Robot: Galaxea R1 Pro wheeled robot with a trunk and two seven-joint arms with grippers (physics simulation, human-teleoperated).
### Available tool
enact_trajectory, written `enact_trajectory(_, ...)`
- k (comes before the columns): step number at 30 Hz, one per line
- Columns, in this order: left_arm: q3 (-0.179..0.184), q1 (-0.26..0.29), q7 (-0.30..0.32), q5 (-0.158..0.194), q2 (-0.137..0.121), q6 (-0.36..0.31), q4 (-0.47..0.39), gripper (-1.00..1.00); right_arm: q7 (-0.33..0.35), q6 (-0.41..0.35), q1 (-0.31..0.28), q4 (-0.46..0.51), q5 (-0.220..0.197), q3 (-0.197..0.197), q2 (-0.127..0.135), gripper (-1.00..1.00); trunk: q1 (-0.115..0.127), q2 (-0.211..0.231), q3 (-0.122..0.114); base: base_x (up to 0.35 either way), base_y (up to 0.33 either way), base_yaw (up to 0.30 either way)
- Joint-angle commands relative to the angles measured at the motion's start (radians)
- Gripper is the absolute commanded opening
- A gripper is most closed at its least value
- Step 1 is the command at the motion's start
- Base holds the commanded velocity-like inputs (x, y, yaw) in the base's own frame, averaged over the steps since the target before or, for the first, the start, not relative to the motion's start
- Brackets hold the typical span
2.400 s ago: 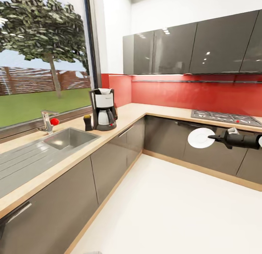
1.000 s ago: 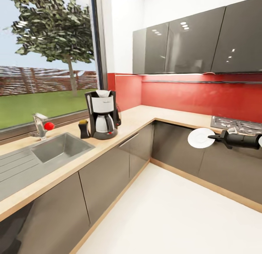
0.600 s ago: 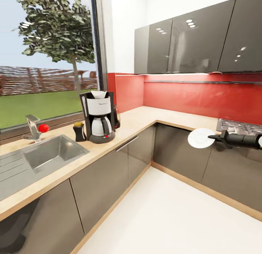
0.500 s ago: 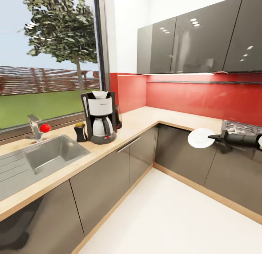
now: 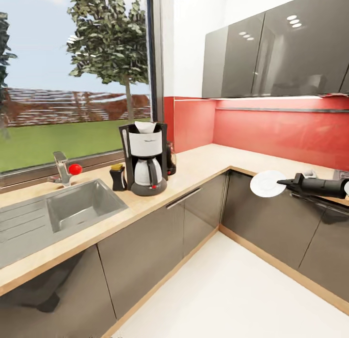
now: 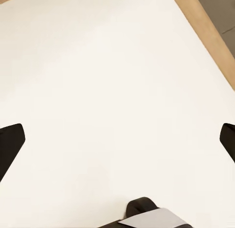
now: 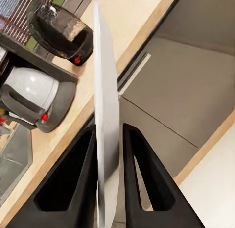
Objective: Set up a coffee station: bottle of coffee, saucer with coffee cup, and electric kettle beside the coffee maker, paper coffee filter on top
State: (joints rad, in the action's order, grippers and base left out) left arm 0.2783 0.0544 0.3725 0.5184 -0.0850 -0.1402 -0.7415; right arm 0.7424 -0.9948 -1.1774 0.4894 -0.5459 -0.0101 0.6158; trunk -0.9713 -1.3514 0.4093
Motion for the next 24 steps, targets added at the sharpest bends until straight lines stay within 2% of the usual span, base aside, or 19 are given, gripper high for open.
enact_trajectory(1, 0.003, 0.001, 0.000, 0.011, -0.001, -0.007, -0.001, 1.00, 0.006, -0.004, -0.001, 0.000, 0.000, -0.001, 0.001, -1.00, 0.000, -0.001, 0.001, 0.039, -0.033, 0.271)
enact_trajectory(8, 0.006, 0.001, -0.001, 0.011, -0.001, -0.007, 0.012, 1.00, 0.006, -0.004, -0.001, 0.001, 0.000, -0.001, 0.001, -1.00, 0.000, -0.001, 0.001, 0.090, -0.117, 0.231)
enact_trajectory(24, 0.007, 0.001, -0.001, 0.011, 0.000, -0.006, 0.025, 1.00, 0.006, -0.004, -0.001, 0.003, 0.000, -0.001, 0.001, -1.00, 0.000, -0.001, 0.001, 0.198, -0.260, 0.015)
